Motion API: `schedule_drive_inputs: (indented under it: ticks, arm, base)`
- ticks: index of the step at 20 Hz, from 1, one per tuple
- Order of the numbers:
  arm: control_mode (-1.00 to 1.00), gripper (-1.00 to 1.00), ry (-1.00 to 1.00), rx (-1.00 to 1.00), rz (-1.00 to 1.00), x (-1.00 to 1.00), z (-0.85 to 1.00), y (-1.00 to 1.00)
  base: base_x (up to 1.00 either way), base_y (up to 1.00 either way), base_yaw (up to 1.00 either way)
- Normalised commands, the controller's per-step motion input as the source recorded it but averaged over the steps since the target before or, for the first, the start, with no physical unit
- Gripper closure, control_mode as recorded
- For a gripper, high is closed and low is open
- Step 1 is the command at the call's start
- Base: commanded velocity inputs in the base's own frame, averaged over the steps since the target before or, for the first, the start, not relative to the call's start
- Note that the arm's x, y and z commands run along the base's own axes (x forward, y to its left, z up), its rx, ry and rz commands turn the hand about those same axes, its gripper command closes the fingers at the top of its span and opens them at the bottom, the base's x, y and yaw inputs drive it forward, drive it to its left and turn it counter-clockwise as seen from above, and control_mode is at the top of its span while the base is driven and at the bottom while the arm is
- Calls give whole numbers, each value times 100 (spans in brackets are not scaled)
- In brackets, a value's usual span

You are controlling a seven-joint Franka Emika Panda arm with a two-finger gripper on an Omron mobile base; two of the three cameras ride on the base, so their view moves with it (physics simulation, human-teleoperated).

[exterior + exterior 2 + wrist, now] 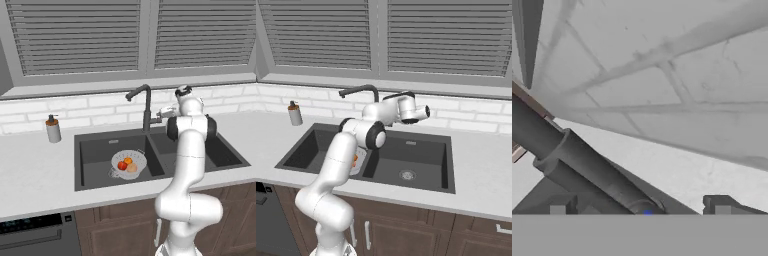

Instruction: Put the colander in the sink, put the tangerine, apple, peach in the colander, and turn on the sink faucet and pour water over the colander.

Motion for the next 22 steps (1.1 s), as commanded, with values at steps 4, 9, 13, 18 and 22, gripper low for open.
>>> schedule_drive_inputs:
  ticks: [4, 9, 13, 18, 22]
  arm:
    - [-100, -100, 0, 0, -6, 21, -13, 0]
    - [-100, -100, 0, 0, -10, 31, -14, -1]
    - [-100, -100, 2, 0, -10, 39, -12, -5]
    - [-100, -100, 3, 0, -10, 15, -18, 0]
    - [-100, 100, 5, -3, -11, 14, -22, -1]
  base:
    - [0, 0, 0]
    - [0, 0, 0]
    - [0, 0, 0]
    - [0, 0, 0]
    - [0, 0, 0]
